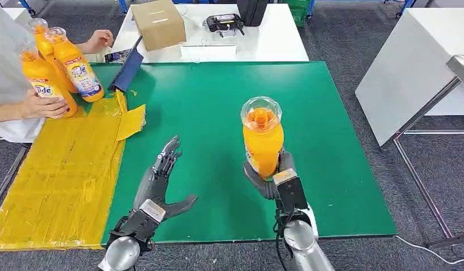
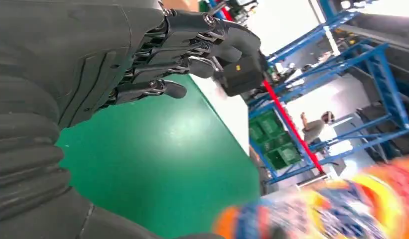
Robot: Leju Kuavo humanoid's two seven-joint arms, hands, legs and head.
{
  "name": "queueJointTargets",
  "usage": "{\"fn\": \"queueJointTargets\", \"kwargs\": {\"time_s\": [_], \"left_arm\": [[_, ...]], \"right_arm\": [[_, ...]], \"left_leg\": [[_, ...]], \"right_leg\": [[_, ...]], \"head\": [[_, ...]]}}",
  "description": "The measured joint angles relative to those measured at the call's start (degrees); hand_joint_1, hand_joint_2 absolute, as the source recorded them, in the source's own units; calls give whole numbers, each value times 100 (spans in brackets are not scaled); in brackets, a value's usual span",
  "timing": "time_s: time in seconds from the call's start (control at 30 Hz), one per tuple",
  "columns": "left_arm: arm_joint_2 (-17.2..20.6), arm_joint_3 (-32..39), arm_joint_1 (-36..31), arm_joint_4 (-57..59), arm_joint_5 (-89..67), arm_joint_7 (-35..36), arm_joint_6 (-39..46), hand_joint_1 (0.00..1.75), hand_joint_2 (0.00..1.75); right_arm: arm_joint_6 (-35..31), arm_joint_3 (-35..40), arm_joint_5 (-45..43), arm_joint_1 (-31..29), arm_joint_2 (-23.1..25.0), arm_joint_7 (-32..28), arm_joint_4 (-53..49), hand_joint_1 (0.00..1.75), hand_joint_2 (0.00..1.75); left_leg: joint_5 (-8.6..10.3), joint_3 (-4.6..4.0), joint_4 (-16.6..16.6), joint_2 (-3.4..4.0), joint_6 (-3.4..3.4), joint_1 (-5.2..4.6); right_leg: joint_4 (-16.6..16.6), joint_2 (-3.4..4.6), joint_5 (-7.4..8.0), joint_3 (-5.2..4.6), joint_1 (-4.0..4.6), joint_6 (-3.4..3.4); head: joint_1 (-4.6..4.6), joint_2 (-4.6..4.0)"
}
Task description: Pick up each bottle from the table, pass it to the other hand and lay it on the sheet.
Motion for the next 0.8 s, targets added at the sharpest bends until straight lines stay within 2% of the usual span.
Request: {"fn": "queueJointTargets", "kwargs": {"time_s": [0.27,0.4,0.63,0.8], "left_arm": [[-22,-236,-108,0,65,-90,162,0,175],[-22,-286,-168,0,171,-111,181,0,175],[-22,-315,-283,0,247,-140,118,0,175],[-4,-308,-291,0,245,-140,116,0,175]], "right_arm": [[227,633,-30,-423,380,-66,1129,175,175],[297,960,342,-583,417,-66,1442,175,175],[-274,1782,1430,-819,553,-138,1840,175,175],[-457,1982,1666,-944,544,-125,1914,175,175]], "left_leg": [[0,-5,0,-2,0,0],[0,-8,0,1,0,0],[1,-10,0,1,0,0],[1,-10,1,0,0,0]], "right_leg": [[0,-2,-1,-5,0,0],[0,0,0,-7,0,0],[0,-1,0,-13,0,0],[0,-1,0,-14,-1,0]], "head": [[0,0],[2,0],[2,0],[2,0]]}}
